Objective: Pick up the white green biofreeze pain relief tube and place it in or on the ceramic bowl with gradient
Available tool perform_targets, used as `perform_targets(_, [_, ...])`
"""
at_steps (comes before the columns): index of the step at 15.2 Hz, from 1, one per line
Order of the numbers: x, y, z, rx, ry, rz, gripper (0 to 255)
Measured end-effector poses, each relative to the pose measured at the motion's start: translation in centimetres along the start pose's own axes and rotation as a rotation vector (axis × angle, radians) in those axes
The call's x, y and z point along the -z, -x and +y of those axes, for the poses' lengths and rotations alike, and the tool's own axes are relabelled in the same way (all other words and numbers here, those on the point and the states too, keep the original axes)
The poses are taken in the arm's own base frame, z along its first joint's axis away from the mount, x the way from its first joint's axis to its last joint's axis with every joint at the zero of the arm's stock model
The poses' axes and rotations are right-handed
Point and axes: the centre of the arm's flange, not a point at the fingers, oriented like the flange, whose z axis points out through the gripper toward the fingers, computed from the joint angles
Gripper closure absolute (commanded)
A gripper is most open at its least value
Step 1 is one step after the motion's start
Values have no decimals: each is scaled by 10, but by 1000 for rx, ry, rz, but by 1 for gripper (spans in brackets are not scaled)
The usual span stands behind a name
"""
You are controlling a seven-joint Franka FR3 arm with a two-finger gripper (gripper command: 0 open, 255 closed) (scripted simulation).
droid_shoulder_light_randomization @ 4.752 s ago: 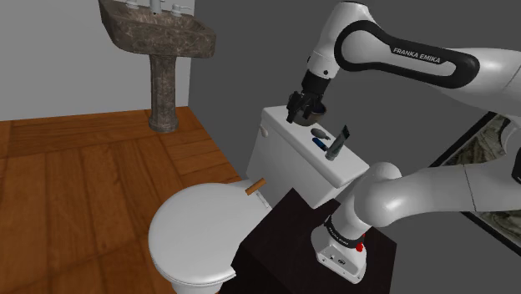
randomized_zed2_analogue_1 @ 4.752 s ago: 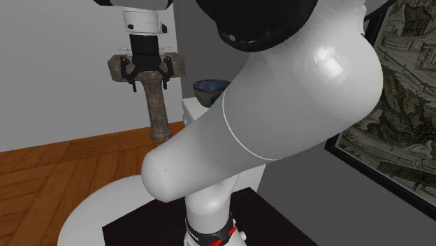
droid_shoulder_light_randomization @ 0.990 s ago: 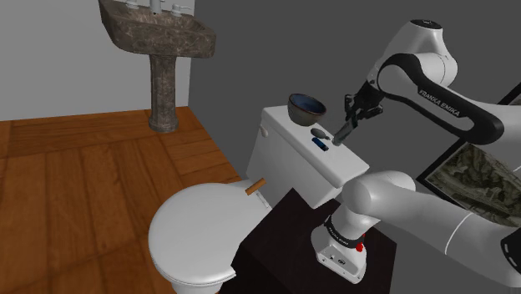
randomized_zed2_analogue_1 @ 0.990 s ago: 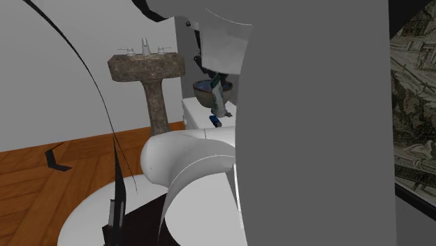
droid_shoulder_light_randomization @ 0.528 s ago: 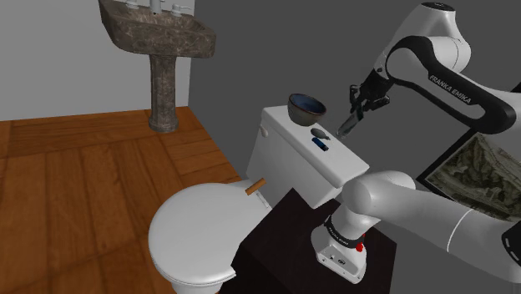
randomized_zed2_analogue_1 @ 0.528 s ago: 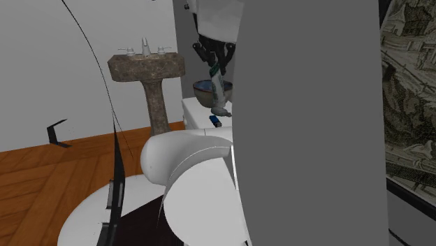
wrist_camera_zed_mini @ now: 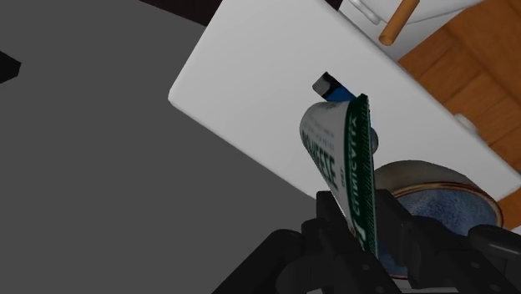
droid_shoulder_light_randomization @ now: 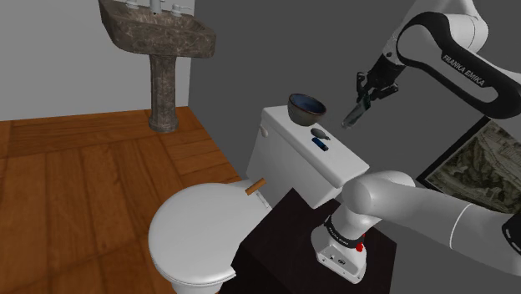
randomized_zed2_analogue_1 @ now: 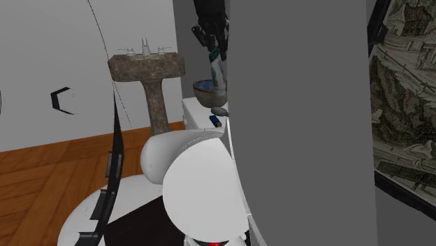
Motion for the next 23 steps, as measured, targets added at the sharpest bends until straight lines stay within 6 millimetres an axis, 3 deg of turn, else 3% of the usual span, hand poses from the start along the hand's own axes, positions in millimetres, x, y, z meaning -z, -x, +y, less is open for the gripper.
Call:
perform_targets(6, [26,-13,-1,0,0,0,255])
perform_targets(23, [13,-199,-116,0,0,-1,255])
